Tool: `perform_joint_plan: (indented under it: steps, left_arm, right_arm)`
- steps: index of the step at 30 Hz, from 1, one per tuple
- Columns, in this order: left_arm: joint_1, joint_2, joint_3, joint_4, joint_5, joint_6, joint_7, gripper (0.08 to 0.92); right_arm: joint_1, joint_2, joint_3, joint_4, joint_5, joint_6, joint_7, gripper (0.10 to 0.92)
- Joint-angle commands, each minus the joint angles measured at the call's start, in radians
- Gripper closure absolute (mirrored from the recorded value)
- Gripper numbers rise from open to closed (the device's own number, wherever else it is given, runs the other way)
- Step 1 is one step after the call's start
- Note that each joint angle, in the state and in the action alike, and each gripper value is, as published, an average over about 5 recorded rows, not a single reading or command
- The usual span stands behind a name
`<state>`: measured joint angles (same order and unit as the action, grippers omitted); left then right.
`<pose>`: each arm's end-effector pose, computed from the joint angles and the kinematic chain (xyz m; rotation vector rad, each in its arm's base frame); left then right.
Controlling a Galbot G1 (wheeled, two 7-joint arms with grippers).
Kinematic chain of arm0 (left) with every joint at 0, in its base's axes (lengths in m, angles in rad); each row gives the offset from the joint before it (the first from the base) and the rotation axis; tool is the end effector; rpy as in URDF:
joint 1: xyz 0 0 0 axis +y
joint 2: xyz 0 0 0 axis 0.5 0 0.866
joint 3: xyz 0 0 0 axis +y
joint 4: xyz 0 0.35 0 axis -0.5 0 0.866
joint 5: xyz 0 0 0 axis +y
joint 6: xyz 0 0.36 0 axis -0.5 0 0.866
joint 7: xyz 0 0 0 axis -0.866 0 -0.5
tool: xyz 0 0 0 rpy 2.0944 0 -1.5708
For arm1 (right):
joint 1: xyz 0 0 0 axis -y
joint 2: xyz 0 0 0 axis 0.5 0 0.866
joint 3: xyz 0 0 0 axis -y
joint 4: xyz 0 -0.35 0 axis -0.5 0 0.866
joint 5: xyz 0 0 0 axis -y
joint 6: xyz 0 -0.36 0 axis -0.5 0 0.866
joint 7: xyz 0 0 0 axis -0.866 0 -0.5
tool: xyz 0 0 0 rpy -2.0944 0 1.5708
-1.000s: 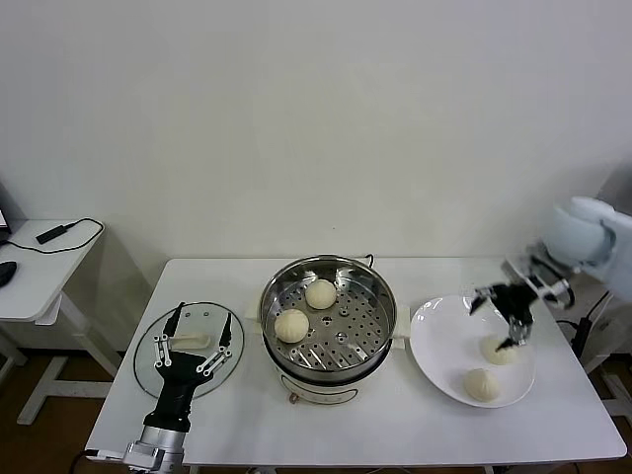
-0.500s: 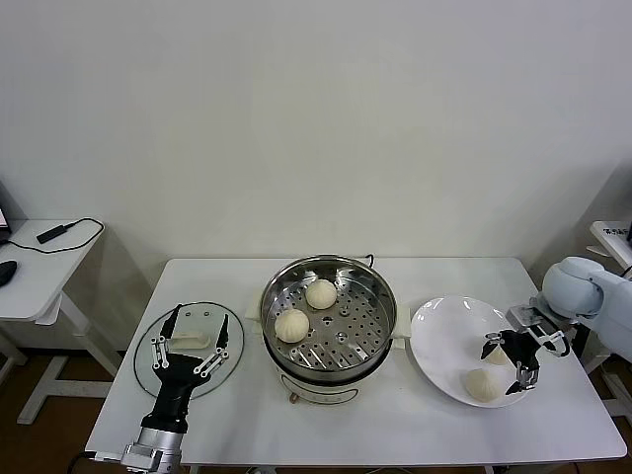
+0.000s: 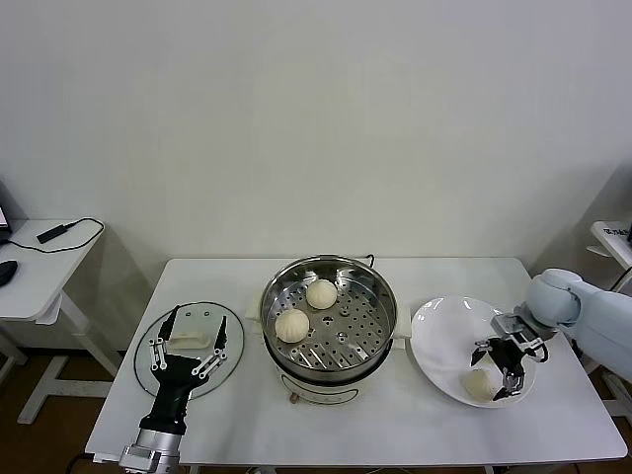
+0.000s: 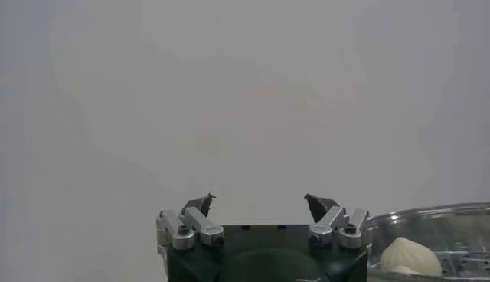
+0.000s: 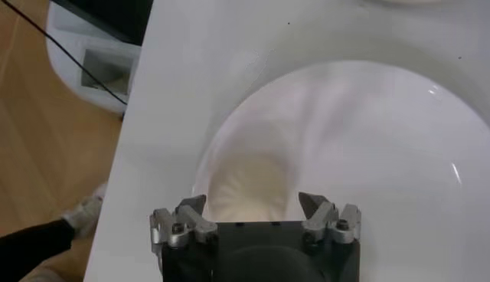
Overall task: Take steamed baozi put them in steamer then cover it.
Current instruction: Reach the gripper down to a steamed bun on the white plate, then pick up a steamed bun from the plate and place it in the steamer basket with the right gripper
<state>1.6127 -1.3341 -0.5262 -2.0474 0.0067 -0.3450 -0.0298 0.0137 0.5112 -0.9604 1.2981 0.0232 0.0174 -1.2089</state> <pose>0.1739 0.0442 -0.3230 0.1760 2.8658 0.2704 0.4684 -0.2208 -0.2275 1.5141 -1.1667 1.2296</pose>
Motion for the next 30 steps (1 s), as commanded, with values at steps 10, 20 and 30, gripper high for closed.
perform_joint_plan:
  steps: [10,20,30]
  left_arm:
    - [0.003,0.005,-0.003,-0.003,0.0,0.0,-0.001,0.177]
    - [0.008,0.009,-0.001,-0.018,-0.001,0.001,-0.001,0.177]
    - [0.013,0.011,0.0,-0.033,-0.001,0.002,-0.002,0.177]
  right_arm:
    - [-0.018,0.006,0.013,-0.004,0.0,-0.01,0.009,0.337]
    - [0.186,-0.025,-0.081,0.073,0.063,-0.005,0.0,0.414]
    - [0.761,0.121,-0.416,0.166,0.152,0.197,-0.007,0.415]
